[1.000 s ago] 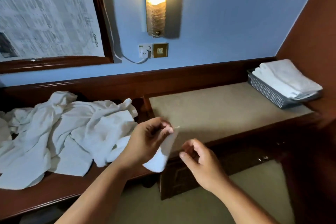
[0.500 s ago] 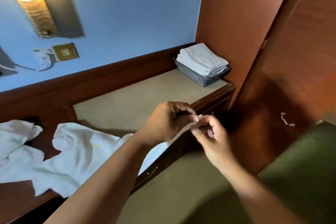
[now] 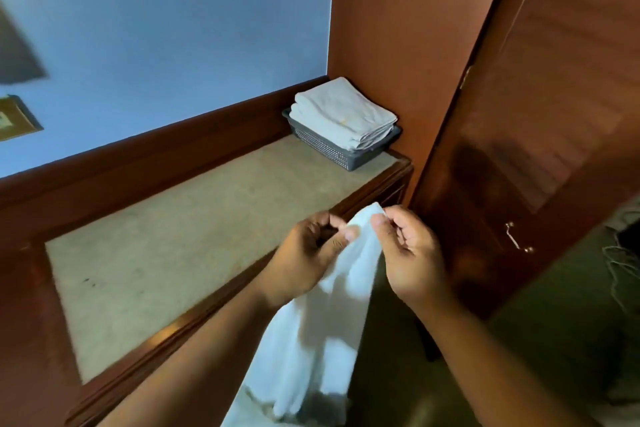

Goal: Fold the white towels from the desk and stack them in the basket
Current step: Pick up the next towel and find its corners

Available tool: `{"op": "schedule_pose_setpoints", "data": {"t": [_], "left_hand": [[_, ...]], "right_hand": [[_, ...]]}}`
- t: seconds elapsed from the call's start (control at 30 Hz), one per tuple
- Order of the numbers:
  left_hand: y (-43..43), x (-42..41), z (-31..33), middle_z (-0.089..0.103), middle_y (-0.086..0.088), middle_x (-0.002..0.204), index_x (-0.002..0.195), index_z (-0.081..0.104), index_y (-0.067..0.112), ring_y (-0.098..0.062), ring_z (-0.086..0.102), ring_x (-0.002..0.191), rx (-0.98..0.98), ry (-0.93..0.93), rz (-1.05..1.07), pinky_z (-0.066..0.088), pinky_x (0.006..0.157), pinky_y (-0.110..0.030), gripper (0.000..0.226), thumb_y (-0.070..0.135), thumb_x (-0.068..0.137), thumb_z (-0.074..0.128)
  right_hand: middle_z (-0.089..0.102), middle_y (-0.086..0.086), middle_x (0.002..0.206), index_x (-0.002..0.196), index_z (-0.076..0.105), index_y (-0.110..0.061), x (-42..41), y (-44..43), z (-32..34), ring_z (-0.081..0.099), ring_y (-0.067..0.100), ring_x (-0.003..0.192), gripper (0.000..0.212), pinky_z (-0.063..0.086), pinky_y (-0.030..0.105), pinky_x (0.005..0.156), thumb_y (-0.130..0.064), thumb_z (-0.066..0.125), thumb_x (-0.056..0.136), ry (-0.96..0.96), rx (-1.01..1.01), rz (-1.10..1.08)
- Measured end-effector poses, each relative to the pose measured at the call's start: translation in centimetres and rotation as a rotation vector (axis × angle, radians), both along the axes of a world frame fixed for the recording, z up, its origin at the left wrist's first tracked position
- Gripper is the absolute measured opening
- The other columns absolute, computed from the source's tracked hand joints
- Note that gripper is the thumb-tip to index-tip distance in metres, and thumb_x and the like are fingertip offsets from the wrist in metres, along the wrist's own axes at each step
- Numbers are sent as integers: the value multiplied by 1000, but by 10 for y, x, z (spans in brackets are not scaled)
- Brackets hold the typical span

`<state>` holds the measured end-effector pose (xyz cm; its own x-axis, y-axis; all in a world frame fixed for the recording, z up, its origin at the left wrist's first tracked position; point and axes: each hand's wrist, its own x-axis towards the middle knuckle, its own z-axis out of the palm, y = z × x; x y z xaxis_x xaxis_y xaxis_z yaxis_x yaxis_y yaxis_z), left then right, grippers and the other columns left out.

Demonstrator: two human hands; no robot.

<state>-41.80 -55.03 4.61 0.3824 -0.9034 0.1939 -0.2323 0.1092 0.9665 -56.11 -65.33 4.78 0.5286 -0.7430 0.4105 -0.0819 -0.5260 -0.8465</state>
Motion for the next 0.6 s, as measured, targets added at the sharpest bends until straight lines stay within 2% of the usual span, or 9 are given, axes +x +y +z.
{"op": "schedule_pose_setpoints", "data": {"t": [0.07, 0.1, 0.17, 0.23, 0.33, 0.4, 0.47, 0.53, 0.6], "left_hand": [[-15, -4, -31, 68, 9, 73, 86, 68, 18, -6, 62, 63, 127, 15, -137, 48, 58, -24, 19, 35, 95, 65], [-11, -5, -49, 74, 6, 79, 88, 72, 20, -10, 70, 69, 210, 18, -157, 54, 62, -31, 21, 39, 95, 65], [-8, 8, -84, 76, -6, 84, 89, 76, 14, -15, 74, 75, 334, 42, -79, 59, 71, -45, 44, 57, 88, 66], [-8, 29, -108, 71, -18, 81, 81, 73, 5, -15, 68, 67, 387, 52, 89, 55, 66, -46, 68, 73, 78, 65], [-14, 57, -107, 70, -22, 74, 79, 69, 3, -22, 64, 65, 334, 136, 316, 53, 60, -46, 66, 68, 86, 62], [-23, 69, -90, 66, -16, 69, 82, 66, 4, -22, 59, 64, 246, 187, 417, 51, 60, -46, 59, 62, 88, 59], [-31, 77, -67, 58, -10, 66, 79, 60, 1, -20, 54, 63, 171, 168, 516, 48, 58, -44, 61, 62, 87, 59], [-37, 77, -45, 51, -5, 63, 75, 55, -2, -16, 48, 59, 113, 131, 547, 40, 53, -33, 59, 54, 91, 61], [-36, 72, -28, 43, 3, 57, 70, 52, 3, -10, 39, 53, 99, 43, 581, 32, 48, -24, 49, 43, 97, 62]], "right_hand": [[59, -5, 74, 82, 58, -14, -1, -39, 16, 55, 4, 72, 29, 46, 29, 68, -36, 51, 100, -13, -17, -174], [57, -7, 71, 82, 57, -15, -6, -54, 25, 52, 2, 69, 26, 41, 26, 65, -32, 51, 101, -8, -30, -268], [54, -8, 70, 80, 55, -14, -17, -92, 40, 49, 11, 68, 26, 35, 32, 64, -29, 50, 101, -28, -62, -431], [53, -3, 69, 80, 54, -12, -21, -123, 40, 49, 20, 70, 31, 38, 38, 65, -36, 49, 99, -69, -59, -477], [56, 2, 75, 85, 55, -12, -16, -140, 21, 52, 19, 72, 32, 41, 37, 67, -39, 44, 100, 21, -27, -409], [61, 5, 82, 91, 55, -10, -9, -148, 2, 56, 21, 76, 32, 43, 39, 69, -37, 43, 102, 79, 50, -323], [61, 4, 83, 94, 57, -12, 3, -154, -16, 59, 24, 78, 24, 45, 39, 72, -29, 46, 105, 113, 172, -216], [65, 3, 87, 95, 60, -17, 16, -158, -32, 63, 25, 84, 17, 47, 38, 76, -25, 48, 105, 180, 256, -128], [66, -5, 87, 93, 61, -25, 32, -157, -40, 62, 11, 83, 14, 46, 33, 76, -25, 52, 103, 231, 275, -2]]}}
